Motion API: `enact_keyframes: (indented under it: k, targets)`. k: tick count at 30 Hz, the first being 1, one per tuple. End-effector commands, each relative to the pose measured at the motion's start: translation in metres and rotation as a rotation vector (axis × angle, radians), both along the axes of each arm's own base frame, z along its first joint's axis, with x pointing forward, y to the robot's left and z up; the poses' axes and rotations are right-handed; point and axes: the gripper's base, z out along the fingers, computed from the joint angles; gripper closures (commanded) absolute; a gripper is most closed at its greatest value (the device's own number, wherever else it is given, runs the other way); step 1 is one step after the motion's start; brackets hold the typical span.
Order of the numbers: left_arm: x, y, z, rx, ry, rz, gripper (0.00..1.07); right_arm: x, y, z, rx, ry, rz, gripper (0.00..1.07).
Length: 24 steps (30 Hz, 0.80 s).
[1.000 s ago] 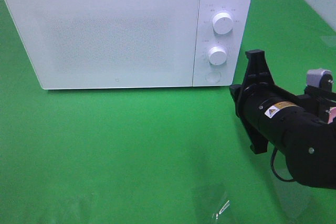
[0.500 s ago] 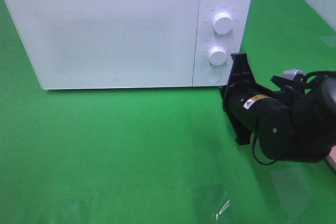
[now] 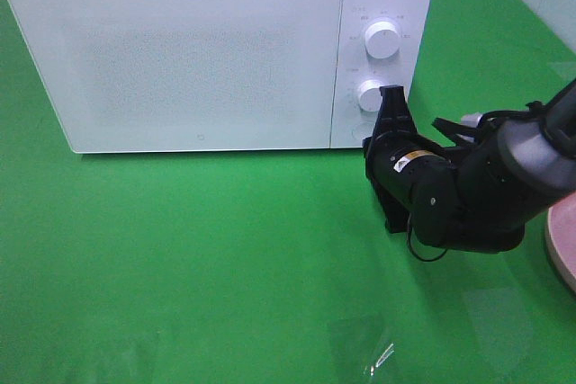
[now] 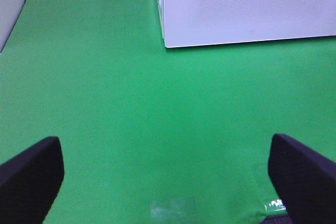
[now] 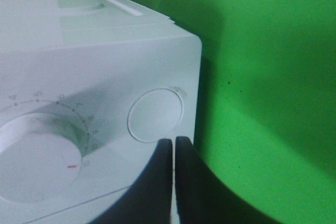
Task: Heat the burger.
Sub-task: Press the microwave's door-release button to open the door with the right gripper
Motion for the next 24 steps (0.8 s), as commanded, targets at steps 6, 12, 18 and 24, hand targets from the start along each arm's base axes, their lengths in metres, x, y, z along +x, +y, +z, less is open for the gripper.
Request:
enact_keyframes:
  k: [6, 12, 18, 24]
  targets:
    - [-0.002, 0.0, 0.001, -0.005, -0.03, -0.001, 0.09, 0.014, 0.004, 0.011, 0.035, -0.07, -0.025, 1.07]
    - [-0.002, 0.0, 0.001, -0.005, -0.03, -0.001, 0.09, 0.02, 0.005, 0.007, 0.04, -0.084, -0.05, 1.07]
    - [-0.002, 0.0, 0.001, -0.005, -0.03, -0.001, 0.09, 0.023, 0.006, -0.001, 0.049, -0.074, -0.062, 1.07]
    - [-0.002, 0.0, 0.001, -0.005, -0.03, -0.001, 0.09, 0.023, 0.002, -0.004, 0.039, -0.101, -0.1, 1.07]
